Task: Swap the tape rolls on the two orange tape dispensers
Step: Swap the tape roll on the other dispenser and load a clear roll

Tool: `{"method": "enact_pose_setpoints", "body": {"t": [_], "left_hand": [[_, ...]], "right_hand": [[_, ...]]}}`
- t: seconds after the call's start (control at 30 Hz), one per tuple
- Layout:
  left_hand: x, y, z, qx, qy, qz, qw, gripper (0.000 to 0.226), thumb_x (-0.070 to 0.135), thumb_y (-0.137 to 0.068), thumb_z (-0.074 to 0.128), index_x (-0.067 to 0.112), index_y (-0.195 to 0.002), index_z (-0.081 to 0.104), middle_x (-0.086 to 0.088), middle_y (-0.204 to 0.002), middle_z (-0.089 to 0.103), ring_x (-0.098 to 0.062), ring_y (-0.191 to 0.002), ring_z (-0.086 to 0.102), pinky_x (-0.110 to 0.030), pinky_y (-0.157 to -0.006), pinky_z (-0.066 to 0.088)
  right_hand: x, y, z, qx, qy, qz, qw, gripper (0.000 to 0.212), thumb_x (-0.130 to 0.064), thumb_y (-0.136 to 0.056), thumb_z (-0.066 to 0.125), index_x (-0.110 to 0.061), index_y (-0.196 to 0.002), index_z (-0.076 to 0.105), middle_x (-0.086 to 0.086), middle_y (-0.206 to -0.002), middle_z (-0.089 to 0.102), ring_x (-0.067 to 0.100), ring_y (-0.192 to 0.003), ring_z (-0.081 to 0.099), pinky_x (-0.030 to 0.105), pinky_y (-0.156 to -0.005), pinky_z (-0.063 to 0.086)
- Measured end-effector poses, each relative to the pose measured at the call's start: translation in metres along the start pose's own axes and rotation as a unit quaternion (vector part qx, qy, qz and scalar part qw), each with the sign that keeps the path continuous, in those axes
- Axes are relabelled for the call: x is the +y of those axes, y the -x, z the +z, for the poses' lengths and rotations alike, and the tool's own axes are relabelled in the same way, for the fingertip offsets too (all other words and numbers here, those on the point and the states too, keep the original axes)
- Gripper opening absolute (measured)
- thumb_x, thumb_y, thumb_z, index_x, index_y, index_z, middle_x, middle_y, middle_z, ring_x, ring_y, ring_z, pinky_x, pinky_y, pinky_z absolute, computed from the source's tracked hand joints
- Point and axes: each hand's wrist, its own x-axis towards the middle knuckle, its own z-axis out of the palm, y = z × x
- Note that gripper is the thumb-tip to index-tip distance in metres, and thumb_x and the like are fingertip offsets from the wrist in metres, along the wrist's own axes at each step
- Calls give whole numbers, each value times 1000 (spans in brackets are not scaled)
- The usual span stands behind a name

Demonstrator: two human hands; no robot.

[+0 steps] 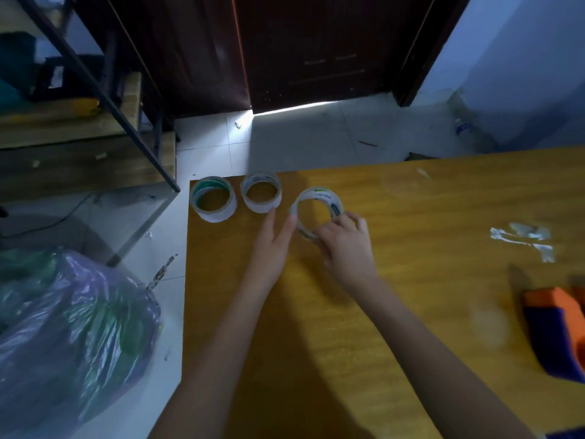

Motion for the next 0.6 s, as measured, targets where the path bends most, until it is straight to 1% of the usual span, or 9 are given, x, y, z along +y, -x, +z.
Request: {"method": "enact_pose_setpoints", "body": {"t": [0.07,0.17,0.23,0.27,0.3,0.33,0.4,0.43,0.6], "left_hand": [[3,8,5,-22,59,-17,998,53,37,-91,56,18,-138,43,-2,-131,55,-19,-121,53,-35,-101,45],[2,18,11,-41,95,-29,994,43,14,-88,62,5,-129,51,-11,-101,65,-23,-85,67,-28,-65,60],[3,30,17,-65,132,-32,989,37,6,-89,60,0,-124,53,-5,-85,64,-11,-66,67,-23,-55,58],[5,38,21,-78,143,-31,986,35,5,-89,59,-1,-122,54,-3,-81,63,-7,-61,66,-23,-54,58],[6,44,26,-92,150,-35,984,33,4,-89,59,-1,-121,54,-3,-80,62,-6,-59,66,-25,-55,59],[8,51,32,-109,158,-43,981,34,4,-88,59,0,-121,53,-3,-81,61,-8,-62,66,-27,-57,59],[10,65,48,-151,164,-58,973,40,5,-87,61,-1,-125,51,-5,-86,62,-14,-70,66,-29,-61,61],[10,71,58,-171,162,-60,970,42,6,-86,62,-1,-126,50,-6,-88,64,-15,-71,67,-30,-62,61],[13,108,111,-251,132,-73,956,39,10,-85,65,6,-123,53,-11,-99,67,-17,-77,68,-32,-63,61]], "right_hand": [[1,17,-2,12,15,-43,999,15,-13,-69,65,-21,-81,70,-5,-75,70,21,-84,64,35,-92,34],[5,46,-5,49,19,-61,997,27,-11,-67,71,-19,-93,70,3,-100,70,27,-100,63,35,-94,32],[5,69,-12,79,-80,4,994,37,-17,-78,66,-18,-114,62,12,-130,55,29,-125,48,32,-102,31],[4,82,-20,87,-168,83,978,45,-25,-83,62,-18,-127,53,11,-141,42,24,-134,36,27,-107,28],[3,94,-30,92,-278,182,939,54,-32,-86,58,-18,-136,42,8,-146,33,18,-138,28,22,-110,25],[3,105,-41,98,-401,287,864,59,-36,-88,56,-17,-141,35,6,-149,30,15,-139,27,21,-109,28],[10,125,-59,87,-588,428,681,52,-33,-92,52,-12,-138,39,11,-143,45,21,-128,47,32,-99,45],[16,137,-65,79,-626,450,632,46,-31,-93,50,-8,-133,46,15,-134,54,26,-118,57,37,-91,52],[37,202,-92,142,-604,488,614,32,-27,-93,53,-3,-113,61,12,-101,69,25,-91,68,38,-79,58]]}}
